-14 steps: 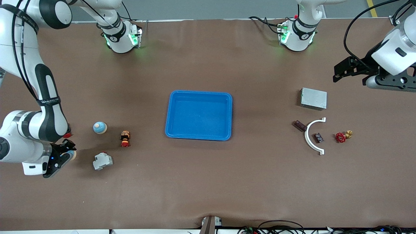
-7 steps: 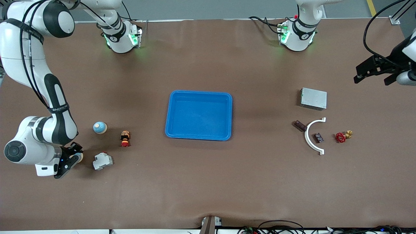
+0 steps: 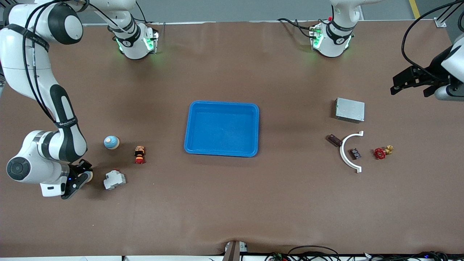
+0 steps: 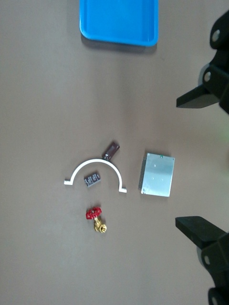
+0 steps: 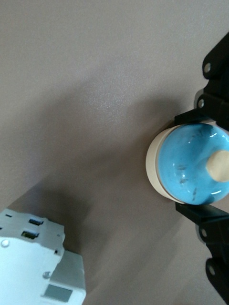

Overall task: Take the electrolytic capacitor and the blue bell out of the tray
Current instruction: 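Lower the bell onto the table and open the right gripper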

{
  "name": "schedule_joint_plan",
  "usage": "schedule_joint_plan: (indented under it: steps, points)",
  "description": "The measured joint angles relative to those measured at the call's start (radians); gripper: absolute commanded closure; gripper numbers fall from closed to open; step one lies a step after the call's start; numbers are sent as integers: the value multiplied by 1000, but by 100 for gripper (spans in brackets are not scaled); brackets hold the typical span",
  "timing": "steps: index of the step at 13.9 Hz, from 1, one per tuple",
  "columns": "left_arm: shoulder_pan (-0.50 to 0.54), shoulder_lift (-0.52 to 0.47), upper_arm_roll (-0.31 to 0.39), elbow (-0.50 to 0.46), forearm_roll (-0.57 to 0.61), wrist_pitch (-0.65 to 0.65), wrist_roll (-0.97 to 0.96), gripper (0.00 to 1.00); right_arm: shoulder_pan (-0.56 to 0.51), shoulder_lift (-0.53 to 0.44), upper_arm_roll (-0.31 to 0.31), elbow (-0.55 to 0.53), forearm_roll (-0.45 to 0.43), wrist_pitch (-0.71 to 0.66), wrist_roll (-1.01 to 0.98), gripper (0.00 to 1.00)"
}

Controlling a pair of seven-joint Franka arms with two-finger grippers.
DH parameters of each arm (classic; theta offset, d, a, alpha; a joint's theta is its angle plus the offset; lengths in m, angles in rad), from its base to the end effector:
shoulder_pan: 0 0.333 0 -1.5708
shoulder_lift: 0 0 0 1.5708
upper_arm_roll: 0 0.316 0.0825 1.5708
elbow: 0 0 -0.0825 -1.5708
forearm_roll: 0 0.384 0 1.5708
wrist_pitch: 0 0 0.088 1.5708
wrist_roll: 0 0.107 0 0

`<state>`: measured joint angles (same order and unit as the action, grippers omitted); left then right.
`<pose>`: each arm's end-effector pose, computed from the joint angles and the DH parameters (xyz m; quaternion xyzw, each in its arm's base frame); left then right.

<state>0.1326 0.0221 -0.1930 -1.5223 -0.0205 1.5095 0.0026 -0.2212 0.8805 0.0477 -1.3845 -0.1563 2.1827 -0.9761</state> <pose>0.5542 -0.0345 0.6300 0.9993 -0.0320 -0.0176 0.0119 0.7103 -0.1372 0.1751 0.9028 0.4260 -0.0573 0.0145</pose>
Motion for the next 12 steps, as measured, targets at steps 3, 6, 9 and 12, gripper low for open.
schedule_joint_plan:
  steps: [3,6,9,12]
  points:
    - [-2,24,-3,2,81,1,0,0,0,0,0,4,1,-3,1,0]
    - [5,10,2,31,84,1,0,0,0,-12,11,17,26,-85,11,0]
    - [10,-15,1,43,84,-8,1,0,28,-68,29,37,58,-264,162,0]
    - [8,-53,-7,46,84,-24,1,0,87,-164,34,39,64,-453,366,0]
